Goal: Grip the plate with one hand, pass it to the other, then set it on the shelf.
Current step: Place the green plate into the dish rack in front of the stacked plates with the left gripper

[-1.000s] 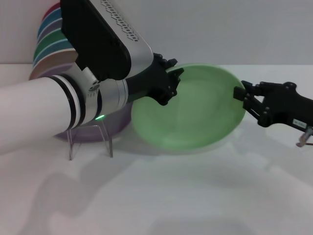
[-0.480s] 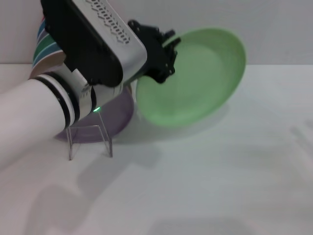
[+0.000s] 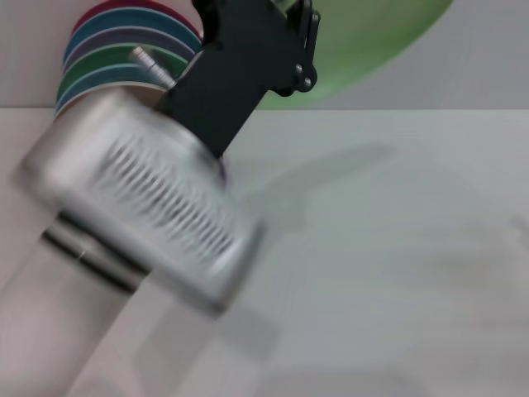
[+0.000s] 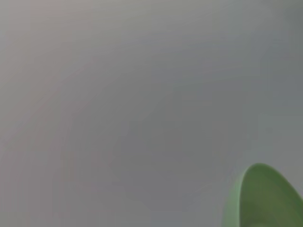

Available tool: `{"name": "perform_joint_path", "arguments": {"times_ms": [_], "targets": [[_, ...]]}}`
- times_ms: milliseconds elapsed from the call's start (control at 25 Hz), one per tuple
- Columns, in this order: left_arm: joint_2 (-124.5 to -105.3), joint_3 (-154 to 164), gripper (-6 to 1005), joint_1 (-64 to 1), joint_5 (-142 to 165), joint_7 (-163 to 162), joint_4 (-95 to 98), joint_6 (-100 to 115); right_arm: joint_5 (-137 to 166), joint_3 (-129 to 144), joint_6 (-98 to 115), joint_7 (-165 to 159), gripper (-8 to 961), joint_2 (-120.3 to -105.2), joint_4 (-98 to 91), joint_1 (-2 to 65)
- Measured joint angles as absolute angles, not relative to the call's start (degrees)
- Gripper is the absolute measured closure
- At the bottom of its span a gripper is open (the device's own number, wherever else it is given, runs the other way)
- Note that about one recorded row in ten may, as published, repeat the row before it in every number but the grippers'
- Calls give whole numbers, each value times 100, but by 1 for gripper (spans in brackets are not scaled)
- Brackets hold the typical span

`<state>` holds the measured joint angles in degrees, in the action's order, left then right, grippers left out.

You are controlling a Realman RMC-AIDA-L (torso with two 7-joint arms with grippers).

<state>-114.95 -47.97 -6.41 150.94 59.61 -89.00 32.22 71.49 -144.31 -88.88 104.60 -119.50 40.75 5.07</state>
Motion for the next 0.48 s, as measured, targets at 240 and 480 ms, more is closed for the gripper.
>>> {"name": "perform_joint_path", "arguments": {"times_ms": [240, 480], "targets": [[-11251, -5010, 919, -581, 16492, 2810, -7579, 5931, 7177, -14416, -8860, 10462, 360, -11933, 4059, 560], [-11222, -5716, 917, -1130, 16554, 1259, -5032, 7535, 7257, -14422, -8882, 10466, 360, -11930, 4056, 583]]}}
